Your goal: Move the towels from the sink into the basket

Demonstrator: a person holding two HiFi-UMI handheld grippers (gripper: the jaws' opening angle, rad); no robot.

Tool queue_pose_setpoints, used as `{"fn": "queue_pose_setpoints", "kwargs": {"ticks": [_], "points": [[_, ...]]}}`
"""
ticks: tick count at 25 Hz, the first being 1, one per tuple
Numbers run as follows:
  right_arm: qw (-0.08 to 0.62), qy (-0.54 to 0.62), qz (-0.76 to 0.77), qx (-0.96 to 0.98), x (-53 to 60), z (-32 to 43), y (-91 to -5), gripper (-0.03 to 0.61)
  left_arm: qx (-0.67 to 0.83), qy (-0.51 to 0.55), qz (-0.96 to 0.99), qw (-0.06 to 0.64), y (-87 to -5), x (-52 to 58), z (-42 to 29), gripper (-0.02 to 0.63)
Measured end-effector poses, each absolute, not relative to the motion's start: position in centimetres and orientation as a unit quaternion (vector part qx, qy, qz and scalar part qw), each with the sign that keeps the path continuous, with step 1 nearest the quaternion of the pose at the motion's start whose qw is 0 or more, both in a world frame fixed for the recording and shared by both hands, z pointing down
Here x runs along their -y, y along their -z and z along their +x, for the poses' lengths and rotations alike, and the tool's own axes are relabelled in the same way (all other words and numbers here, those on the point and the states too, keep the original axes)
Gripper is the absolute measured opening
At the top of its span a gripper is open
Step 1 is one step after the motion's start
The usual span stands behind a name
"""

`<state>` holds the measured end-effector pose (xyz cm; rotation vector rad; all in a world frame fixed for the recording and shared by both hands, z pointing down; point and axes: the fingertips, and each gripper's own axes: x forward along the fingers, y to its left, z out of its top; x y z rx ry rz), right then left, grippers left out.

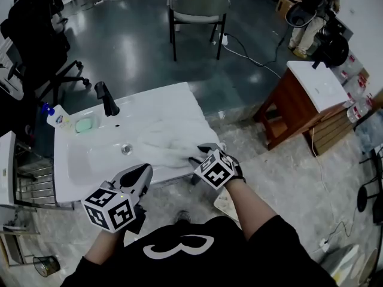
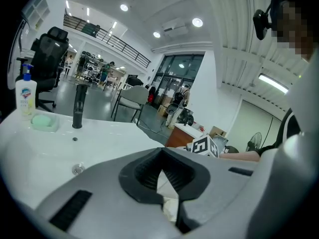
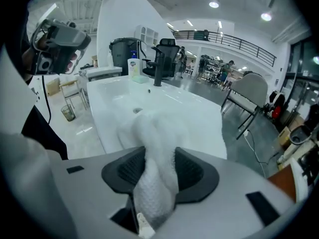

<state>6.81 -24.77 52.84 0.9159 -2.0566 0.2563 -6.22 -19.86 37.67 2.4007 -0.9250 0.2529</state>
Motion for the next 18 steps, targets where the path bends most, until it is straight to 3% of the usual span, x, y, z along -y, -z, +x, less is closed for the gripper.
{"fn": "queue_pose_setpoints", "kwargs": {"ticks": [6, 18], "points": [[0.418, -0.116, 0.367, 0.823, 25.1, 7.2, -52.5, 0.103, 0.336, -0.099, 0.895, 0.276, -38.0, 20.0, -5.7, 0.006], [0.305, -0.145, 0.394, 0.855, 25.7, 8.0, -45.4, 0.091, 0.322, -0.098, 0.902, 0.272, -37.5, 20.8, -4.2, 0.006]]}}
